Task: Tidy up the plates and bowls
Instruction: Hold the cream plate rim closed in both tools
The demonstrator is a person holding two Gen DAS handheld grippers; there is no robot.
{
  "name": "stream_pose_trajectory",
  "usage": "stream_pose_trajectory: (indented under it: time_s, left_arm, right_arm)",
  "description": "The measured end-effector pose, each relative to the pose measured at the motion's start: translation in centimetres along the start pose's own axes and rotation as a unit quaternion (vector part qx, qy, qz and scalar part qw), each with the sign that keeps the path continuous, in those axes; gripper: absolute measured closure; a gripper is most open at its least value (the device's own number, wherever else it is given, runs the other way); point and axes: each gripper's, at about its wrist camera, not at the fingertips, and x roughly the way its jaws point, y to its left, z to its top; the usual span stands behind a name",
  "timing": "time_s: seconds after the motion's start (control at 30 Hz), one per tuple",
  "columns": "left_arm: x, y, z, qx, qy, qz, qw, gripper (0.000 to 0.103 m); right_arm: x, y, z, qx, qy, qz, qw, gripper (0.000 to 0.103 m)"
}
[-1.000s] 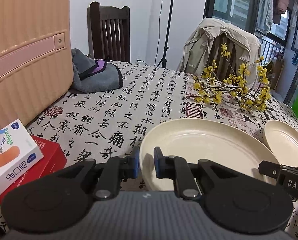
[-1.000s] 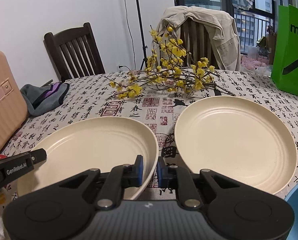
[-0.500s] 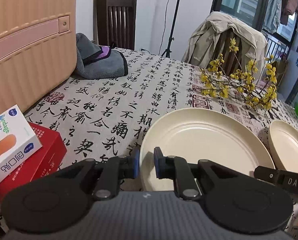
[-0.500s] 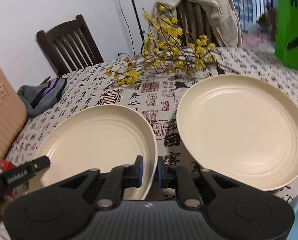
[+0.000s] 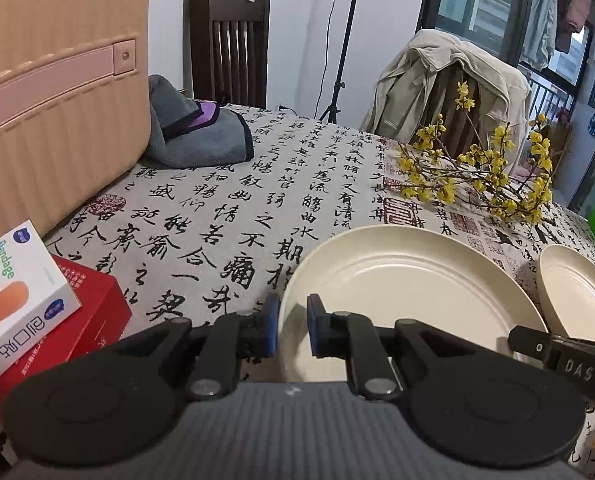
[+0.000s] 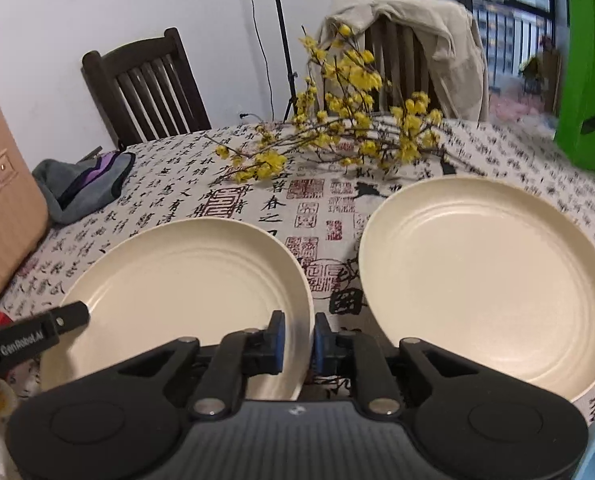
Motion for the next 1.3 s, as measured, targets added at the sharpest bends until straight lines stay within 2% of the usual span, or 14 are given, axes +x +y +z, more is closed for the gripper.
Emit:
stream_pose_trajectory:
  time_s: [0.7,0.83,1.1,1.13,1.3]
  left_arm:
    - [-0.9,-0.4,0.1,0.017,-0.014,0.003,0.9998,0.088]
    - [-0.3,-0.3,0.0,0.017,0.003,0.015,0.9997,0.088]
    - [0.1,0.4,0.2,-0.001,0.026,0.007,0.9996,0.088]
    - [0.2,0.6,0.2,-0.005,0.030,0.003,0.9995,0.087]
    - [0.1,1.0,0.4,-0.015,0.039,0.000,0.9991,0.086]
  right_arm:
    - [-1.5,-0.2,0.0,-0.007,-0.012,0.001,1.000,0.092]
    - [-1.1,-0.1,-0.1,-0.007,0.006,0.008,1.000,0.092]
    - [-0.3,-0.4,1.1,0.003,0.053,0.017,0.998,0.092]
    - [-0.2,-0.5,1.3,0.003,0.060,0.016,0.998,0.088]
    - [0.0,-0.9,2.1,0.001,0.078,0.016,0.997,0.087]
